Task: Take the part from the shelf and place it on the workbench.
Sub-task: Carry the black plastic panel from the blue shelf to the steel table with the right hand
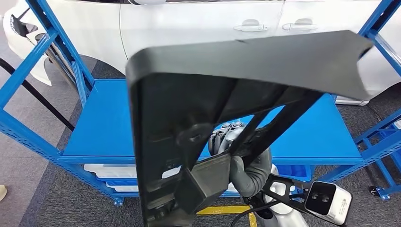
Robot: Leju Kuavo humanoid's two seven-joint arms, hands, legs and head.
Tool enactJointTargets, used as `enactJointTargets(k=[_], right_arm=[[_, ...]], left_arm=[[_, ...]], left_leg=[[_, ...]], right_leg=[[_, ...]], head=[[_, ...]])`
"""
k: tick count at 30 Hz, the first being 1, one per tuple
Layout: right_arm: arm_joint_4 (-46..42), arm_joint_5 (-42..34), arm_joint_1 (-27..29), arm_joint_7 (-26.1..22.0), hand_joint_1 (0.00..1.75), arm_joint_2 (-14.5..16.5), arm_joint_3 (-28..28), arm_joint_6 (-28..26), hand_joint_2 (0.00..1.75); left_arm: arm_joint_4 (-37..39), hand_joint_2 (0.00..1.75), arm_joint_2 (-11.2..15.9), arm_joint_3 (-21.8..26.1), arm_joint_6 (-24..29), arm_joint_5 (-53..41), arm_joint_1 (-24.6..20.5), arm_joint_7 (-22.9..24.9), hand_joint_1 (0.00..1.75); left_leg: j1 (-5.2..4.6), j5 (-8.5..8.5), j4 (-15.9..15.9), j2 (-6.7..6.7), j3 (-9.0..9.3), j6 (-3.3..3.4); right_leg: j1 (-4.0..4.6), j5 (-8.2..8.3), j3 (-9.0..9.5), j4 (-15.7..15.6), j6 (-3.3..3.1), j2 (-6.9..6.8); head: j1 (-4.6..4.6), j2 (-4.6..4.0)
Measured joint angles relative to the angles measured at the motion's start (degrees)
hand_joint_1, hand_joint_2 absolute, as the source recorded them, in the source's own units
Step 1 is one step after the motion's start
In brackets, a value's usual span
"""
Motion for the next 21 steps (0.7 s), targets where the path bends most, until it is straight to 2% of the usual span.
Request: enactJointTargets(k=[1, 3, 5, 6, 7, 9, 10, 11, 12, 14, 15, 16, 19, 20, 21], right_arm=[[-0.4, -0.1, 0.1, -0.5, 1.75, -0.1, 0.5, -1.0, 1.75], [-1.5, -0.1, 0.6, -1.7, 1.75, -0.3, 1.1, -3.0, 1.75], [-2.5, -0.1, 1.2, -2.6, 1.75, -0.5, 1.5, -4.1, 1.75], [-2.9, -0.1, 1.5, -2.7, 1.75, -0.6, 1.6, -4.3, 1.75], [-3.2, -0.1, 1.7, -2.8, 1.75, -0.7, 1.6, -4.4, 1.75], [-3.5, -0.1, 2.1, -2.8, 1.75, -0.9, 1.7, -4.6, 1.75], [-3.6, -0.1, 2.4, -2.8, 1.75, -1.0, 1.8, -4.6, 1.75], [-3.7, -0.1, 2.6, -2.8, 1.75, -1.1, 1.9, -4.7, 1.75], [-3.7, -0.1, 2.7, -2.8, 1.75, -1.2, 1.9, -4.7, 1.75], [-4.0, -0.2, 2.9, -2.9, 1.75, -1.3, 2.0, -5.4, 1.75], [-4.3, -0.3, 3.1, -2.9, 1.75, -1.3, 2.0, -6.1, 1.75], [-4.7, -0.5, 3.2, -2.9, 1.75, -1.3, 2.0, -7.0, 1.75], [-5.9, -2.0, 3.6, -3.0, 1.75, -1.7, 1.8, -8.8, 1.75], [-6.2, -2.8, 3.6, -3.0, 1.75, -2.1, 1.8, -8.9, 1.75], [-6.2, -3.6, 3.5, -3.0, 1.75, -2.7, 1.8, -8.7, 1.75]], left_arm=[[0.0, 1.75, 0.1, 0.0, 0.1, -0.3, 0.0, 0.1, 0.0], [0.0, 1.75, 0.5, -0.1, 0.2, -0.8, 0.0, 0.3, 0.0], [0.0, 1.75, 1.0, -0.2, 0.2, -1.2, 0.0, 0.4, 0.0], [0.0, 1.75, 1.1, -0.2, 0.2, -1.3, 0.0, 0.4, 0.0], [0.0, 1.75, 1.2, -0.2, 0.2, -1.4, 0.0, 0.4, 0.0], [0.0, 1.75, 1.4, -0.3, 0.2, -1.4, 0.0, 0.4, 0.0], [0.0, 1.75, 1.4, -0.3, 0.2, -1.4, 0.0, 0.4, 0.0], [0.0, 1.75, 1.5, -0.3, 0.2, -1.4, 0.0, 0.4, 0.0], [0.0, 1.75, 1.5, -0.3, 0.2, -1.4, 0.0, 0.4, 0.0], [0.0, 1.75, 1.7, -0.4, 0.2, -1.5, -0.2, 0.4, 0.0], [0.0, 1.75, 1.9, -0.6, 0.2, -1.7, -0.3, 0.4, 0.0], [0.0, 1.75, 2.1, -0.7, 0.1, -1.9, -0.4, 0.6, 0.0], [0.0, 1.75, 2.4, -1.5, 0.0, -2.5, -0.5, 1.3, 0.0], [0.0, 1.75, 2.5, -1.7, 0.0, -2.6, -0.6, 1.7, 0.0], [0.0, 1.75, 2.5, -1.9, 0.0, -2.7, -0.6, 2.0, 0.0]], left_leg=[[-0.08, 0.04, 0.2, -0.04, -0.19, -0.37], [-0.05, 0.38, 0.1, -0.07, -0.43, -1.19], [0.15, -0.41, 0.6, -0.03, -0.79, -1.84], [0.21, -1.9, 2.2, -0.01, -1.42, -2.08], [0.28, -4.1, 5.0, 0.01, -2.48, -2.29], [0.31, -8.55, 12.5, 0.03, -5.06, -2.6], [0.31, -9.67, 15.0, 0.03, -5.62, -2.64], [0.3, -9.7, 15.3, 0.03, -5.09, -2.56], [0.28, -8.8, 13.2, 0.03, -3.35, -2.36], [0.07, -6.3, 4.7, 0.02, 2.22, -1.67], [-0.14, -5.38, 1.2, 0.03, 4.29, -1.34], [-0.38, -4.87, -1.0, 0.04, 5.44, -1.04], [-0.73, -3.53, -1.9, 0.13, 5.16, -0.24], [-0.62, -2.8, -2.1, 0.23, 4.84, 0.09], [-0.46, -2.0, -2.4, 0.37, 4.37, 0.42]], right_leg=[[0.12, 0.27, 0.52, -1.3, -0.31, 0.05], [0.3, 0.57, 0.23, -1.7, -1.07, 0.14], [0.19, 1.23, 0.0, -2.1, -1.96, 0.04], [0.08, 1.61, -0.2, -2.4, -2.36, -0.05], [0.05, 1.97, -0.5, -2.5, -2.64, -0.13], [0.21, 2.68, -1.46, -2.5, -2.89, -0.16], [0.33, 3.07, -2.0, -2.4, -2.93, -0.16], [0.44, 3.47, -2.54, -2.4, -2.93, -0.14], [0.55, 3.89, -3.02, -2.4, -2.9, -0.1], [0.76, 4.74, -3.77, -2.4, -2.69, -0.05], [0.84, 5.15, -3.99, -2.4, -2.45, -0.07], [0.84, 5.55, -4.12, -2.4, -2.13, -0.12], [0.56, 6.65, -4.23, -2.8, -1.04, -0.23], [0.49, 6.11, -4.56, -2.6, -0.7, -0.17], [0.44, 4.48, -5.21, -1.4, -0.42, -0.11]], head=[[0.0, 0.0], [0.0, 0.0], [0.0, 0.0], [0.0, 0.0], [0.0, 0.0], [0.0, 0.0], [0.0, 0.0], [0.0, 0.0], [0.0, 0.0], [0.0, 0.0], [0.01, 0.0], [0.01, 0.0], [0.0, 0.0], [0.0, 0.0], [0.0, 0.0]])
